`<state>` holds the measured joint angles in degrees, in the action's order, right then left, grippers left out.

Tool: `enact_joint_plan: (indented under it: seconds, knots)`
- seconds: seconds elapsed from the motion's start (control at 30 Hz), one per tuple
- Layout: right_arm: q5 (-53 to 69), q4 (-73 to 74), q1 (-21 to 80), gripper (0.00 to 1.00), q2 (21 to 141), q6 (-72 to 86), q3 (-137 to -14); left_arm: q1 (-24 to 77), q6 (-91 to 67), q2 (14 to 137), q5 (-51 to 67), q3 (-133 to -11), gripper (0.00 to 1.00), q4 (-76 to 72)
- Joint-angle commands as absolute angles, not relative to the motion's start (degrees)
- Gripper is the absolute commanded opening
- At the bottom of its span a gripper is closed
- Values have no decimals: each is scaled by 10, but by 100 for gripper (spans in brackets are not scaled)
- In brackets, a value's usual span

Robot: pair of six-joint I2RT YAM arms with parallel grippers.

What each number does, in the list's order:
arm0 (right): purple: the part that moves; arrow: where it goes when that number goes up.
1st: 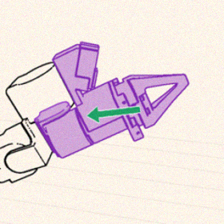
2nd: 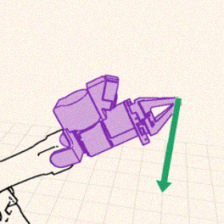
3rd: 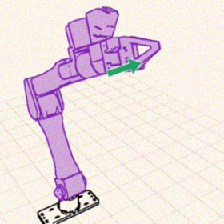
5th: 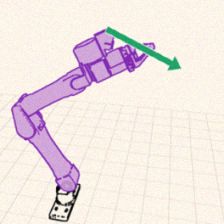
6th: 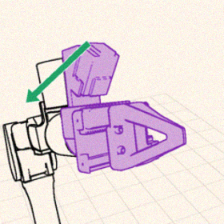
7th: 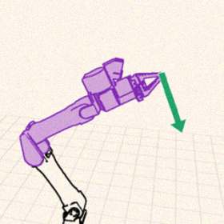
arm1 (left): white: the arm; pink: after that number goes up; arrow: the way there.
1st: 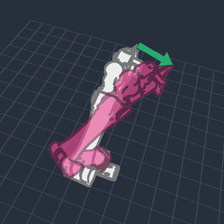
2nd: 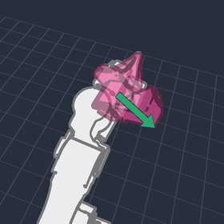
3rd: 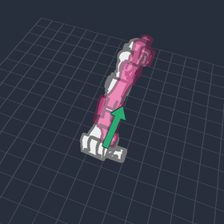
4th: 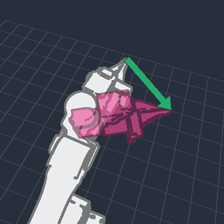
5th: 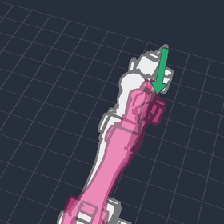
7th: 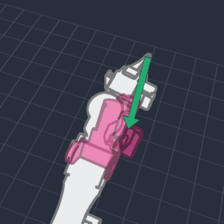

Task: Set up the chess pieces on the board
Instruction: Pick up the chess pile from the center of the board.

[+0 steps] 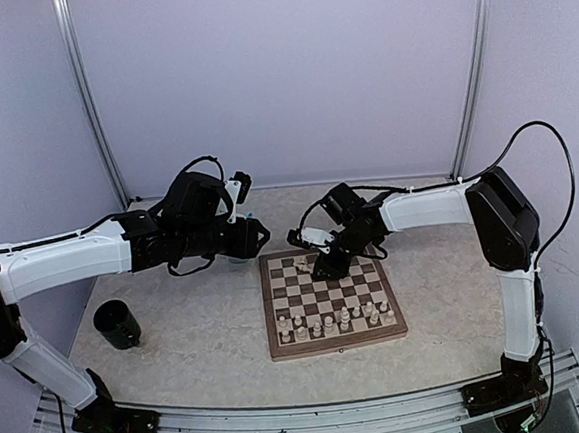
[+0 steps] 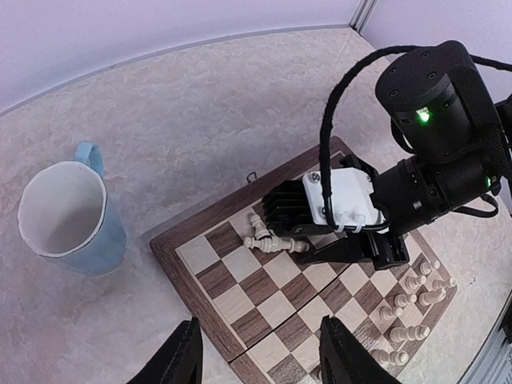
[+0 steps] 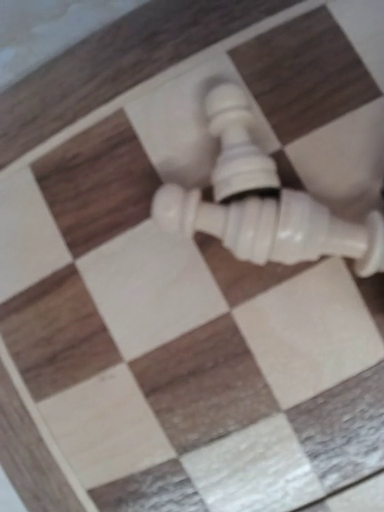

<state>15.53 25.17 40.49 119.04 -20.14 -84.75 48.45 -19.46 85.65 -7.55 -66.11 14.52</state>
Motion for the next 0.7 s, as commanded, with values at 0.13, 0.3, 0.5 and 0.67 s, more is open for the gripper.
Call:
enact_joint_plan:
  seconds: [0.13, 0.3, 0.5, 0.67]
  knots:
    - [149, 282, 405, 39, 1234, -182, -889, 487, -210, 845, -74, -656, 50, 120]
    - [144, 283, 405, 16, 1240, -182, -881, 487, -212, 851, -70, -653, 50, 117]
    - [163, 266, 403, 7, 1170, -205, -819, 483, -223, 864, -64, -656, 50, 107]
    - [195, 211, 401, 5, 1064, -260, -728, 464, -264, 888, -16, -654, 50, 81]
